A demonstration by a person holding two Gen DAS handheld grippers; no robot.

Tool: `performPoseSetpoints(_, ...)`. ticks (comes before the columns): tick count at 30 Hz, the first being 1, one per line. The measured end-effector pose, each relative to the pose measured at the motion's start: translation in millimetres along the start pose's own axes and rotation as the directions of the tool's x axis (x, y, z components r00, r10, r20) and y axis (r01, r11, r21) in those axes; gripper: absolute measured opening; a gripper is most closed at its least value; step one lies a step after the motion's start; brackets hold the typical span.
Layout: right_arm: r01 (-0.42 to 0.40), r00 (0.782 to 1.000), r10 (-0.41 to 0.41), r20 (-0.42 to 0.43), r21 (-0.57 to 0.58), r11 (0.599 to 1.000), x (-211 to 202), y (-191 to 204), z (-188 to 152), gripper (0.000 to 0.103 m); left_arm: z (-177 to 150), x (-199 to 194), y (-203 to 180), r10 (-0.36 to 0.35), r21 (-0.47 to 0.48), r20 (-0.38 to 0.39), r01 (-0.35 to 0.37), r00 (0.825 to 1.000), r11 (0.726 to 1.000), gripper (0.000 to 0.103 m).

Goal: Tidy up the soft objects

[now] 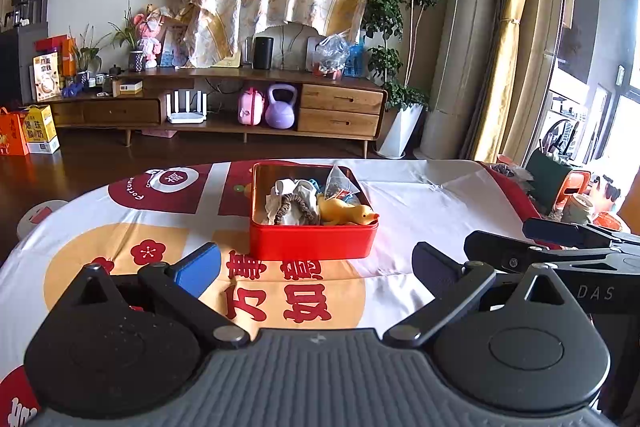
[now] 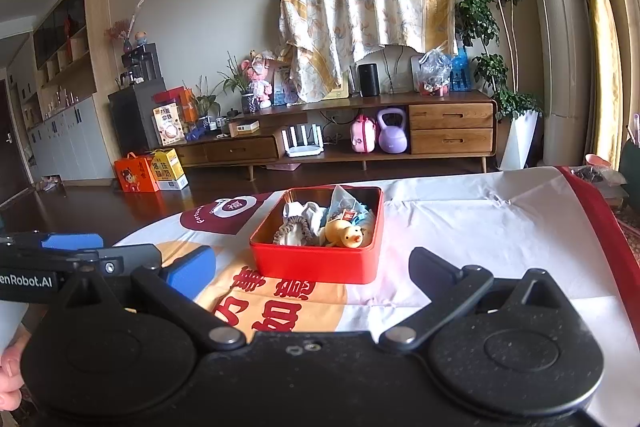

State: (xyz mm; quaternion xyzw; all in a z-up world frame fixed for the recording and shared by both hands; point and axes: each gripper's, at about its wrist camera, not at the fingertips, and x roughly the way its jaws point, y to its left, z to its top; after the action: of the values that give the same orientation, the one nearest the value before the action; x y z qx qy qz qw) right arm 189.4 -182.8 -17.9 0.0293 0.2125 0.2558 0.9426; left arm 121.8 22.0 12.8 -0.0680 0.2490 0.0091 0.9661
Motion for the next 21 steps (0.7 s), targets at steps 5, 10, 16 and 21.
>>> performPoseSetpoints(5, -0.004, 1.000, 0.004, -0.007, -0.001, 1.000, -1.3, -1.0, -0.2, 0.103, 0.0, -0.2, -0.1, 0.003, 0.004, -0.002, -0.003, 1.000, 1.000, 0.102)
performPoseSetpoints(10, -0.012, 1.000, 0.012, -0.015, 0.012, 1.000, -3.2, -4.0, -0.1, 0.103, -1.4, -2.8, -0.5, 0.014, 0.008, 0.004, -0.014, 1.000, 1.000, 0.102)
performPoseSetpoints(16, -0.011, 1.000, 0.011, -0.014, 0.006, 1.000, -5.4, -3.4, 0.3, 0.103, -2.7, -4.9, -1.8, 0.013, 0.021, 0.011, -0.014, 1.000, 1.000, 0.102)
performPoseSetpoints(21, -0.012, 1.000, 0.012, -0.015, 0.007, 1.000, -5.9, -3.5, 1.1, 0.103, -3.9, -5.0, -2.4, 0.015, 0.024, 0.010, -0.015, 1.000, 1.000, 0.102)
